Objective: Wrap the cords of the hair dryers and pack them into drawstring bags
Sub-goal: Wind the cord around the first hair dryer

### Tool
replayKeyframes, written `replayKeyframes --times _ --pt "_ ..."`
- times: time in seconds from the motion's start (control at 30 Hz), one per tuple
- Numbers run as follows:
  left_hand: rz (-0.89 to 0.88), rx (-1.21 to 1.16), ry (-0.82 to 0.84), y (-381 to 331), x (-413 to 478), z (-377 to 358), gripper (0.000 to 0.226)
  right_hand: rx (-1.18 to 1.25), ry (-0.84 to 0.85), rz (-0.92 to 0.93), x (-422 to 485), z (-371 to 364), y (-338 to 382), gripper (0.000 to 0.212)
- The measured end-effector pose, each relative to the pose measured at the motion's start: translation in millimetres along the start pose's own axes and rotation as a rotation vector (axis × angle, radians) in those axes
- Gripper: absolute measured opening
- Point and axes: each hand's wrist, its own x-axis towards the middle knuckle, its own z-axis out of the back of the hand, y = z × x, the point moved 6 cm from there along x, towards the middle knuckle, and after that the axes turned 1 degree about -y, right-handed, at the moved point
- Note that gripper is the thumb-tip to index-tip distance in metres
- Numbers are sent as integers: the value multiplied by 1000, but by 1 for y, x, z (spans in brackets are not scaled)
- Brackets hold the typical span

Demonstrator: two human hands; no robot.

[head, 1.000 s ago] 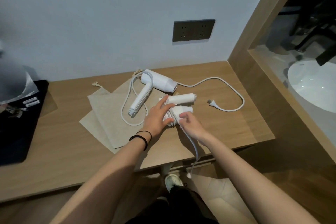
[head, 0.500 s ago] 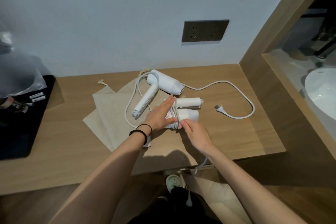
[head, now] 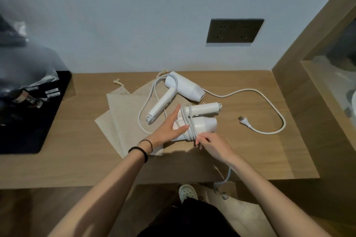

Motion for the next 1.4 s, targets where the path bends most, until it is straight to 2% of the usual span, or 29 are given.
replayKeyframes --times 0.17,0.27,0.33,0.43,0.57,0.73,0.83,0.97,1.17,1.3,1.4 --pt "27 -31 -148 7 -9 0 91 39 60 28 2 1 -4 34" --pt "178 -220 -283 12 -11 -12 92 75 97 44 3 6 -6 33" --pt "316 -463 -338 16 -10 -28 80 77 122 47 4 9 -9 33" --pt "422 -749 -403 13 -12 -39 50 62 166 52 6 9 -13 32" --pt "403 -815 -461 5 -12 -32 35 38 203 86 4 7 -14 32" --pt "359 -863 -543 -5 -21 -28 31 107 103 164 -5 15 -12 33" --pt "322 -922 -530 -20 -23 -21 33 255 91 227 -11 25 1 32" --pt "236 -992 -466 -48 -21 -4 33 421 110 176 -18 52 18 34" --pt "127 -918 -347 -77 -18 19 43 352 205 108 -21 90 25 29" --pt "117 -977 -240 -87 -25 28 30 387 170 57 -19 111 21 28" --pt "88 -936 -135 -95 -33 31 22 337 169 30 -19 123 25 29"
